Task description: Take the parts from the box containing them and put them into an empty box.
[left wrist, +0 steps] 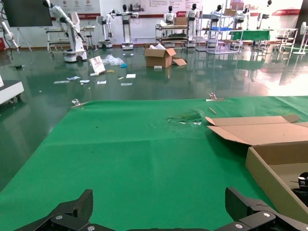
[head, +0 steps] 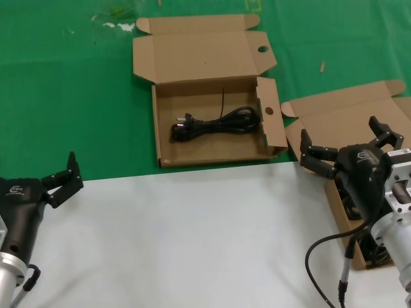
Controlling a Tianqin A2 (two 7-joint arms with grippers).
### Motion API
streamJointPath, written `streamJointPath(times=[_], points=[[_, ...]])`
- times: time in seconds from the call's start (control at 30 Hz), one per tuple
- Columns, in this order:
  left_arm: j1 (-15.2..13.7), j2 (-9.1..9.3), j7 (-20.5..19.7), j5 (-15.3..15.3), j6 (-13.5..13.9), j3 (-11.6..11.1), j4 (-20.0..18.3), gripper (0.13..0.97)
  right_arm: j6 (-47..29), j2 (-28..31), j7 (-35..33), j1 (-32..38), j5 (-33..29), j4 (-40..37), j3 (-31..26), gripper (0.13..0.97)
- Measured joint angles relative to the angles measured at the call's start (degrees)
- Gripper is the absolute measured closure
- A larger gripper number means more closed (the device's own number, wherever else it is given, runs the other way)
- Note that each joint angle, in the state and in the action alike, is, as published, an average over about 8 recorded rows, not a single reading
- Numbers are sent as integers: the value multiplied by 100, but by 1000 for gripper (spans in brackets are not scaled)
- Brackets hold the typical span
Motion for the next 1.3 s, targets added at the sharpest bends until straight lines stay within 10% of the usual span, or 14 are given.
streamJointPath(times=[1.3], points=[[0, 0, 0, 0, 0, 0, 0, 132, 0, 0, 0, 0, 0, 0, 0, 129]])
